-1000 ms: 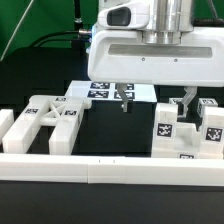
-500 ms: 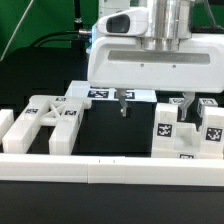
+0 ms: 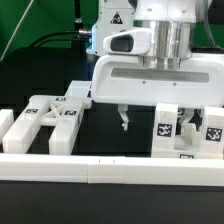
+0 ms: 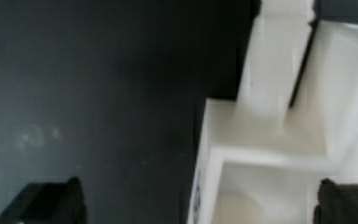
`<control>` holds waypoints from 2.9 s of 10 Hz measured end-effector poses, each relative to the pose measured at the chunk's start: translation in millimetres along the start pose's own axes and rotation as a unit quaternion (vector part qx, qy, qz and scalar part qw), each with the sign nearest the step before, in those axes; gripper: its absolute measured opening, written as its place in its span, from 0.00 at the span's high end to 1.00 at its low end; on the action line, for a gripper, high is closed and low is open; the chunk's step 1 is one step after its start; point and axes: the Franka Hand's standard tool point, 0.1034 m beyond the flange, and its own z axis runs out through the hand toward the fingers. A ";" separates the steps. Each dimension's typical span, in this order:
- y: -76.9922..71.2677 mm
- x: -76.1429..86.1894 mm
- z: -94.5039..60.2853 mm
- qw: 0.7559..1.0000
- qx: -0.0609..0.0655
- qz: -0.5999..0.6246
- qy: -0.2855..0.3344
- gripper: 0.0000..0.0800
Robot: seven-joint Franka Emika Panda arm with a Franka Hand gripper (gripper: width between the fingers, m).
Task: Assemble chair
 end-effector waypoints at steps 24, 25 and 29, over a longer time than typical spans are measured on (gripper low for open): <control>33.2 13.5 -37.9 0.986 0.001 -0.031 -0.166 0.96; 38.1 10.3 -37.9 0.977 0.004 -0.022 -0.211 0.96; 51.8 6.1 -47.5 0.941 0.011 -0.018 -0.337 0.96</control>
Offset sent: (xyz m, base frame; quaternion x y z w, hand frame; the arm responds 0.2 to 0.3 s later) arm -0.0007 0.0121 -0.0319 0.0326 0.0460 0.0122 0.9983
